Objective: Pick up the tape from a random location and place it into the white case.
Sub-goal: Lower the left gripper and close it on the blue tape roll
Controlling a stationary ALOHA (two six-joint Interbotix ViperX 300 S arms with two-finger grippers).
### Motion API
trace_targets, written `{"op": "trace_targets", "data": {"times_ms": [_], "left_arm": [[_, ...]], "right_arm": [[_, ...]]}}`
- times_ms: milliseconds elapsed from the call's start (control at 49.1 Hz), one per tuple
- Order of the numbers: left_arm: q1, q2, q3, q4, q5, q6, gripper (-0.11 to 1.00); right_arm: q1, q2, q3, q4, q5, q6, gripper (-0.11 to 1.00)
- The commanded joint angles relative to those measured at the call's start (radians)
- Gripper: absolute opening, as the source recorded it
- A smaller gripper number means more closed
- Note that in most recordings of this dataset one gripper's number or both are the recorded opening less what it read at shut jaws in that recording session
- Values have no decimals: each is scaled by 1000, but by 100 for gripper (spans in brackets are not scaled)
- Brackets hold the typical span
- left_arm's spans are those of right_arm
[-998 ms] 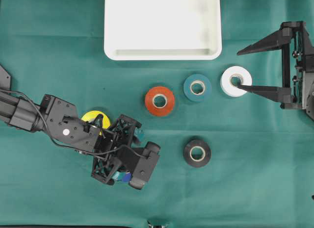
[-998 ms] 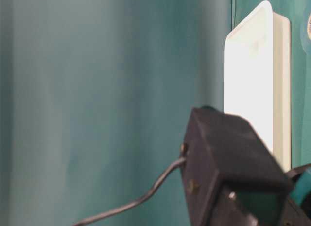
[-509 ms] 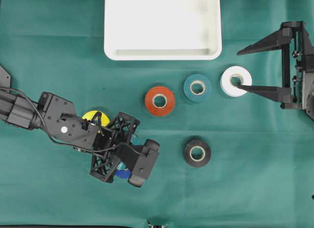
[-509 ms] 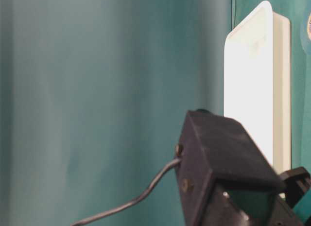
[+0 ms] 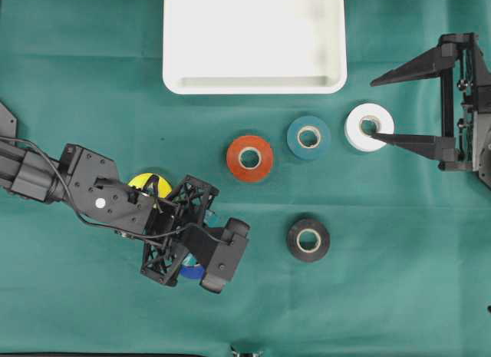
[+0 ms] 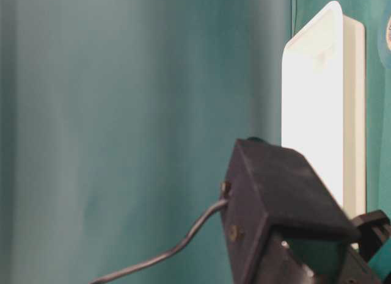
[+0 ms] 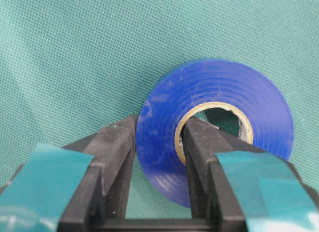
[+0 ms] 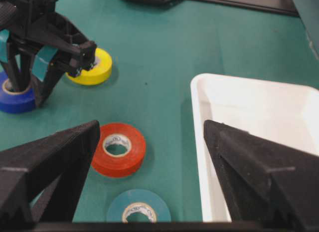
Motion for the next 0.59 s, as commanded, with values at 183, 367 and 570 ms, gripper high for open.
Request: {"op": "trace_targets", "data": {"times_ms": [183, 367, 570], "left_arm": [[-3, -81, -23, -3, 12, 0, 24], [-8, -147, -52, -5, 84, 0, 24], [-8, -222, -118, -3, 230, 0, 24]], "right_arm": [[-2, 2, -23, 0, 6, 0, 92], [0, 0, -26, 0, 9, 0, 92], [-2, -2, -29, 0, 18, 0, 92]]}}
